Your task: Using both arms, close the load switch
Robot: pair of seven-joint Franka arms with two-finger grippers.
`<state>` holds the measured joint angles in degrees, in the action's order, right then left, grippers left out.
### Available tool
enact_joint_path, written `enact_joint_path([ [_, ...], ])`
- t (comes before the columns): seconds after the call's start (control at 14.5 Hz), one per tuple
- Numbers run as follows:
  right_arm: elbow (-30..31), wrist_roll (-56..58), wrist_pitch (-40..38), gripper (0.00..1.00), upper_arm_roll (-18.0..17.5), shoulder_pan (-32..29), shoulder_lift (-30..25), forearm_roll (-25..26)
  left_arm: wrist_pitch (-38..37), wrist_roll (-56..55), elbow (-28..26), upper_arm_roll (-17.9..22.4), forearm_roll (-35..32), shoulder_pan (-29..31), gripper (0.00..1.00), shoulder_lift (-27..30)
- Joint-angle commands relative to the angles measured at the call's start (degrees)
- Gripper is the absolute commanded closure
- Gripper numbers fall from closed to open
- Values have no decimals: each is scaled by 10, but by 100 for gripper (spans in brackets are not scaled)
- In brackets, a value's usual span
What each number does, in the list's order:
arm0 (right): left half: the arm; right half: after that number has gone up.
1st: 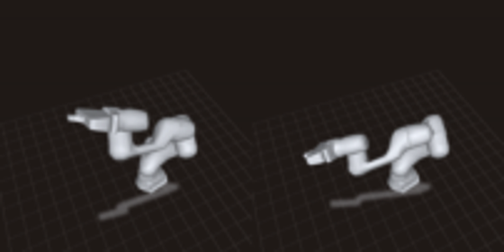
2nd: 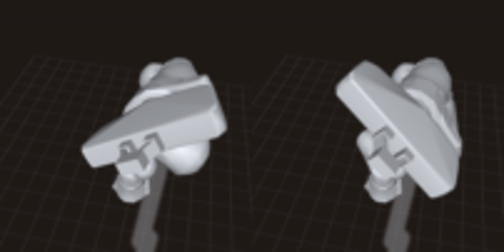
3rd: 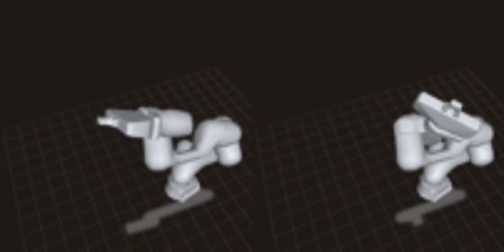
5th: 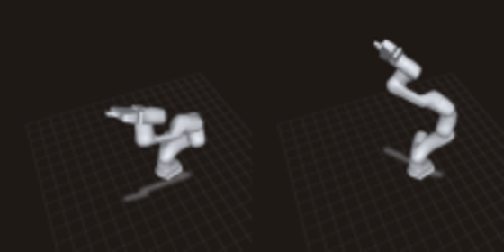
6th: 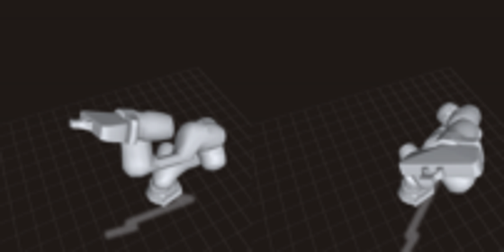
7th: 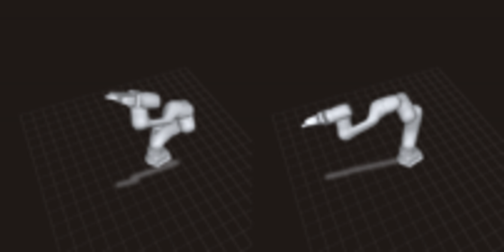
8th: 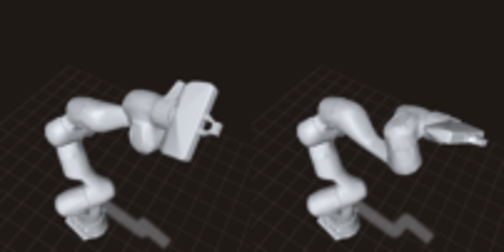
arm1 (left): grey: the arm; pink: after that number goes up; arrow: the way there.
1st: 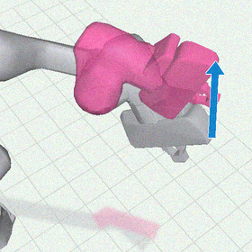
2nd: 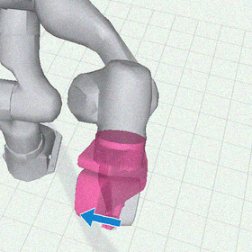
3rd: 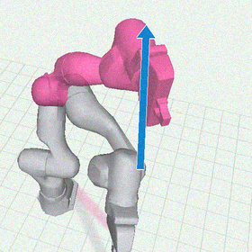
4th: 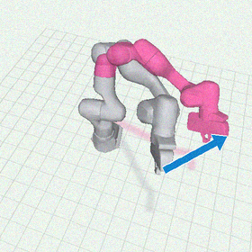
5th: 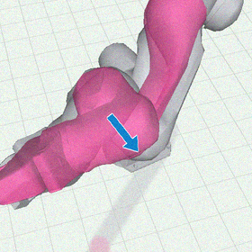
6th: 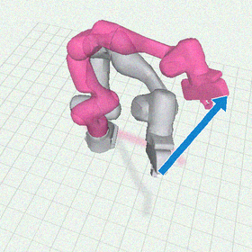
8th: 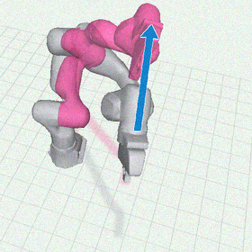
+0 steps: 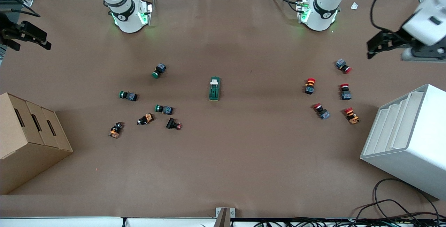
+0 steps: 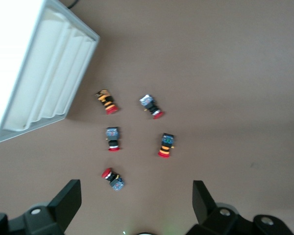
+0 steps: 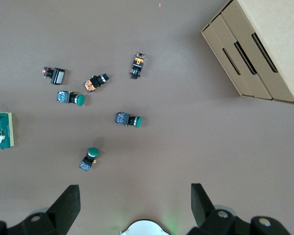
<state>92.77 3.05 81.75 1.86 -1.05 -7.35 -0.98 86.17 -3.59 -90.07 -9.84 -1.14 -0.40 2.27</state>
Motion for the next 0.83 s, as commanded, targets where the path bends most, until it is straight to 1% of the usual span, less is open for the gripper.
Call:
enact_joint_path([
  [0.0, 11, 6, 0, 0, -6, -6, -12, 8, -2, -25, 14, -66, -8, -7, 0, -30],
  [0.14, 11, 6, 0, 0, -6, -6, -12, 9, 1, -89, 13, -123, -3, -7, 0, -50],
  [0.28, 11, 6, -2, 0, -6, -6, -12, 9, 7, -189, 8, -195, -2, -13, 0, -64],
  [0.41, 11, 6, -4, 0, -6, -6, -12, 9, 47, -318, -13, -238, -3, -29, 0, -81],
  [0.48, 11, 6, -5, 0, -6, -6, -12, 9, 67, -359, -24, -248, -5, -42, 0, -87],
  [0.62, 11, 6, -5, 0, -6, -6, -12, 9, 114, -418, -54, -250, -11, -83, 0, -95],
  [0.76, 9, 5, -5, 0, -6, -6, -12, 9, 167, -476, -88, -250, -14, -109, 0, -99],
])
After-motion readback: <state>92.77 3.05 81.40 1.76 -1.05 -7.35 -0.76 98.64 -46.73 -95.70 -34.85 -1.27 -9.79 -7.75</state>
